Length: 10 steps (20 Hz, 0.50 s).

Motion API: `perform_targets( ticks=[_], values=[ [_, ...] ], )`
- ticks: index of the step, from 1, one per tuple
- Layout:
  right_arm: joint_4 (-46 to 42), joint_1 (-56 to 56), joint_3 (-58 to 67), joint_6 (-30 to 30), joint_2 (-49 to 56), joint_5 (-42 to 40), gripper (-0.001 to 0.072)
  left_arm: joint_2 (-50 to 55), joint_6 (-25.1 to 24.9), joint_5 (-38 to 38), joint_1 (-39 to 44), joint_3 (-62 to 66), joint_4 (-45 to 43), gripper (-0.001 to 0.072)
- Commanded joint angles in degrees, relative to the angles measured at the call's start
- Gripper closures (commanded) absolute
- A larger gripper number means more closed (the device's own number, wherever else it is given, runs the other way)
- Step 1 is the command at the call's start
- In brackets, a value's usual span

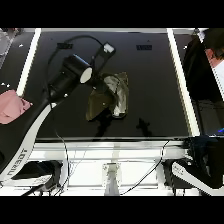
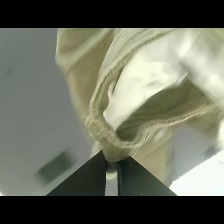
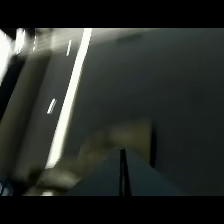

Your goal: Fold the clothes and pants, and hang the long-sleeved shirts on hangers.

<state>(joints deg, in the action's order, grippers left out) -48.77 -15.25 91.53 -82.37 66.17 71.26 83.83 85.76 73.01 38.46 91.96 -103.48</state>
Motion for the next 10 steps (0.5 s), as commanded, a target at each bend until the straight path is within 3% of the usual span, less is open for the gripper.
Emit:
perform_targets(
  ticks=[1,5,8,9,10],
  values=[
    [9.01,0.87,-17.79,3.30,0.55,5.53,0.0678,1.57,-4.85,5.77,-0.44,-3.50,-8.63,0.0682],
    [11.93,5.03,-37.99,4.74,0.57,5.44,0.0678,1.66,-4.87,5.70,-2.73,-4.59,-10.19,0.0680],
    [8.74,10.97,-46.58,4.66,0.63,4.04,0.0668,1.66,-4.83,5.70,-5.46,-4.59,-10.91,0.0680],
    [7.10,13.11,-47.78,3.21,0.61,0.87,0.0599,1.66,-4.83,5.70,-6.25,-4.59,-10.91,0.0680],
    [5.88,15.63,-48.50,0.13,0.63,-3.21,0.0345,1.66,-4.83,5.68,-6.80,-4.59,-10.91,0.0680]
  ],
)
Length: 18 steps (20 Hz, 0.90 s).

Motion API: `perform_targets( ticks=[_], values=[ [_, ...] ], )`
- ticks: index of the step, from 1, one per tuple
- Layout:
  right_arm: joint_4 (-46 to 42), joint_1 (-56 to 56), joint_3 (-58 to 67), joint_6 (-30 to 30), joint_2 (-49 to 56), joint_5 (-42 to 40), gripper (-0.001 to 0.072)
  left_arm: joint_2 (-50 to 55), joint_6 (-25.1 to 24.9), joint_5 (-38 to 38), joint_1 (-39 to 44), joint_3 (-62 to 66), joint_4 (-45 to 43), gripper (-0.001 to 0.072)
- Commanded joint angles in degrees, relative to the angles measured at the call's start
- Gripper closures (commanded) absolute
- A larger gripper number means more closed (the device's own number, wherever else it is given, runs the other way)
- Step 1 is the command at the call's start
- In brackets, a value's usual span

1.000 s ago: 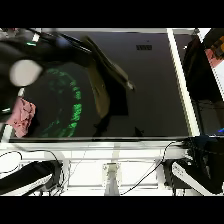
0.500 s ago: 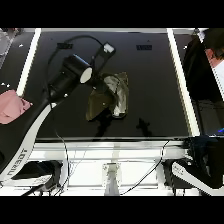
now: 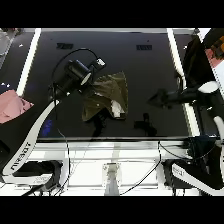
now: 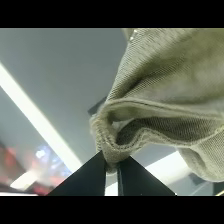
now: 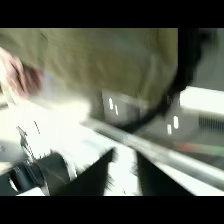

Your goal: Fold the clothes and pants, and hang the long-sleeved shirts on hangers.

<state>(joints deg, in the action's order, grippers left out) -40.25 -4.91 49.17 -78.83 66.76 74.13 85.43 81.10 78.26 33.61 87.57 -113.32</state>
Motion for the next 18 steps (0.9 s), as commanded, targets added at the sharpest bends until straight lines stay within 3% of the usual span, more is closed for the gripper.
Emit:
perform_targets(
  ticks=[1,3,5,6,11,18],
  values=[
    [-3.56,7.74,-6.25,-5.64,0.07,-9.94,0.0128,0.07,-0.17,0.46,-2.25,-0.20,-1.07,0.0680],
    [-3.61,12.61,-6.25,-12.15,0.24,-16.24,0.0130,0.07,-0.17,0.44,-2.29,-0.20,-0.96,0.0680],
    [-3.78,15.54,-6.25,-19.41,2.56,-17.70,0.0157,0.09,-0.17,0.42,-2.29,-0.20,-0.24,0.0680],
    [-1.86,16.09,-6.25,-20.24,4.46,-17.55,0.0156,0.09,-0.17,0.39,-2.29,-0.20,-0.13,0.0680],
    [10.84,16.63,-5.53,-19.04,12.81,-19.47,0.0157,0.09,-0.15,0.35,-2.29,-0.20,0.00,0.0679],
    [15.08,17.14,-5.53,-18.99,17.81,-24.59,0.0157,0.28,-0.15,-0.50,-2.27,-0.20,0.04,0.0680]
  ],
)
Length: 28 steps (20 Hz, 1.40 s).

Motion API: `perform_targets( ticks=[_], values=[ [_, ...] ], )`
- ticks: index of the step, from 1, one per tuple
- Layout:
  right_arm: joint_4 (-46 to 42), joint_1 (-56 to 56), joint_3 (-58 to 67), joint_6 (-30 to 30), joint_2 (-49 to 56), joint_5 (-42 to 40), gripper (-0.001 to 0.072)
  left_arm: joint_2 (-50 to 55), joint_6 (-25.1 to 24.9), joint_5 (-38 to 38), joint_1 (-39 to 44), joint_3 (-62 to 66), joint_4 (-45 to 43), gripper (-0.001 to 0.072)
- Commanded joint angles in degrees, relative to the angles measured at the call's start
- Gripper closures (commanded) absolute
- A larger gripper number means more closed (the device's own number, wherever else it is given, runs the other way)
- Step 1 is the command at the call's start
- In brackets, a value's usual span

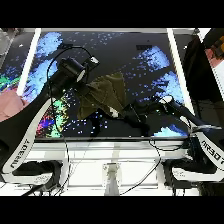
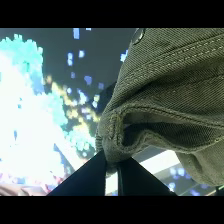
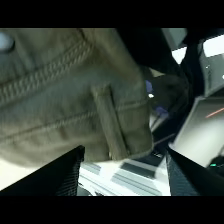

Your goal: Fold the clothes and pants, and hang the long-sleeved shirts on hangers.

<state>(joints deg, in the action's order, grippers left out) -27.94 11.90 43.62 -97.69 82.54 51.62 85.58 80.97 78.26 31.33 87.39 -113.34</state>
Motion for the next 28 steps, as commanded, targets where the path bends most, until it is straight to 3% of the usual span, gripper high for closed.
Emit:
perform_targets(
  ticks=[1,6,9,11,14,16,20,23,26,28],
  values=[
    [2.93,0.76,0.02,-0.15,2.71,-2.71,0.0157,0.17,-0.02,-0.70,-0.02,-0.02,0.37,0.0679],
    [4.66,4.31,0.02,-0.17,3.58,-7.06,0.0167,0.46,-0.02,-0.85,0.00,-0.04,1.99,0.0679],
    [5.31,4.81,0.02,-0.17,3.58,-8.76,0.0517,0.63,-0.02,-0.87,0.00,-0.04,1.99,0.0679],
    [5.25,4.81,0.02,-0.15,3.56,-9.46,0.0675,0.63,-0.02,-0.87,0.00,-0.04,1.99,0.0679],
    [5.53,4.81,0.15,1.92,2.93,-9.46,0.0679,0.63,0.02,-1.60,0.00,-0.04,1.99,0.0679],
    [5.64,4.81,1.92,3.26,0.81,-8.61,0.0679,0.63,2.95,-5.14,-0.11,-0.04,1.92,0.0679],
    [3.26,1.77,14.05,3.26,-3.34,-13.05,0.0680,0.48,11.69,-21.20,-0.85,0.35,1.90,0.0681],
    [1.18,-1.36,24.44,2.71,-2.47,-23.23,0.0681,0.48,21.22,-36.81,-2.36,2.73,1.92,0.0681],
    [0.94,-1.51,31.41,2.78,0.44,-36.54,0.0681,0.50,21.27,-63.25,-3.04,3.41,1.90,0.0682],
    [0.94,-1.51,37.31,2.82,3.82,-40.79,0.0681,0.50,21.33,-78.27,-3.21,3.41,1.97,0.0681]
  ],
)
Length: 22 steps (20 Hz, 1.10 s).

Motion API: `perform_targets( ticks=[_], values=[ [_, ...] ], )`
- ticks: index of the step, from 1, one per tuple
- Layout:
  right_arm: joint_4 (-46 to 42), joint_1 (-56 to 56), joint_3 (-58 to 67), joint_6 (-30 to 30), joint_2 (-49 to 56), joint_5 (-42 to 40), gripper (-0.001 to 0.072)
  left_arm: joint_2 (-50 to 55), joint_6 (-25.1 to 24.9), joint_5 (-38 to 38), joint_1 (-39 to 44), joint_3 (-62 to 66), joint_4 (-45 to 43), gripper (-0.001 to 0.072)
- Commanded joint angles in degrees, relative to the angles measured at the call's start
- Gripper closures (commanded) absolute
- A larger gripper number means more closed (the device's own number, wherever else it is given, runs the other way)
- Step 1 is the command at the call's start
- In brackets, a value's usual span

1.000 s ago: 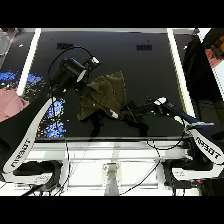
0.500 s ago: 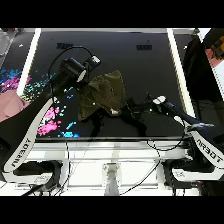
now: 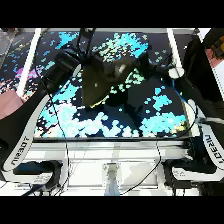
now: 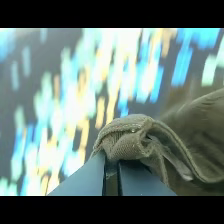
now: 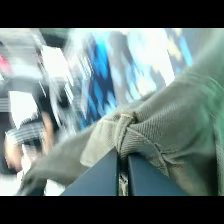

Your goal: Fold the clothes and pants, and hang the long-sleeved shirts on hangers.

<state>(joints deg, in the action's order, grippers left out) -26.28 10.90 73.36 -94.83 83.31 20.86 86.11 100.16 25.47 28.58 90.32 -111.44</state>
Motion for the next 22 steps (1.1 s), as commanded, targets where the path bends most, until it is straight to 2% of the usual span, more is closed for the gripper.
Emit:
perform_targets(
  ticks=[1,4,6,8,9,11,13,16,18,22],
  values=[
    [-0.72,-0.50,10.73,-0.07,4.79,-11.06,0.0681,0.00,2.12,-31.28,-0.44,0.48,0.07,0.0681],
    [-1.25,-0.70,21.59,0.02,9.42,-13.60,0.0681,0.00,2.10,-43.17,-1.22,0.50,0.09,0.0680],
    [-4.39,-1.79,27.02,0.02,11.08,-13.49,0.0680,0.07,2.12,-43.74,-2.21,0.48,0.09,0.0679],
    [-8.39,-4.33,28.68,0.00,11.32,-7.74,0.0678,0.11,2.16,-35.60,-2.56,0.44,0.76,0.0679],
    [-9.64,-6.01,28.65,0.00,11.34,-2.03,0.0678,0.11,2.14,-27.65,-2.54,0.44,1.14,0.0679],
    [-15.45,-10.19,28.59,-0.04,11.50,15.28,0.0679,0.46,2.12,-8.68,-2.47,0.37,1.16,0.0680],
    [-23.61,-12.41,28.04,-0.02,11.50,30.82,0.0680,0.83,1.81,5.46,-2.43,-1.66,1.95,0.0681],
    [-35.98,-12.63,24.81,-0.33,11.32,52.26,0.0681,0.57,-2.51,13.57,-0.55,-8.63,7.28,0.0682],
    [-40.06,-12.66,21.64,-2.69,11.21,59.34,0.0680,0.55,-5.25,19.65,2.54,-12.66,11.65,0.0682],
    [-46.34,-12.66,16.00,-5.29,11.10,70.88,0.0679,-0.59,-5.01,25.29,11.41,-18.08,13.00,0.0682]
  ],
)
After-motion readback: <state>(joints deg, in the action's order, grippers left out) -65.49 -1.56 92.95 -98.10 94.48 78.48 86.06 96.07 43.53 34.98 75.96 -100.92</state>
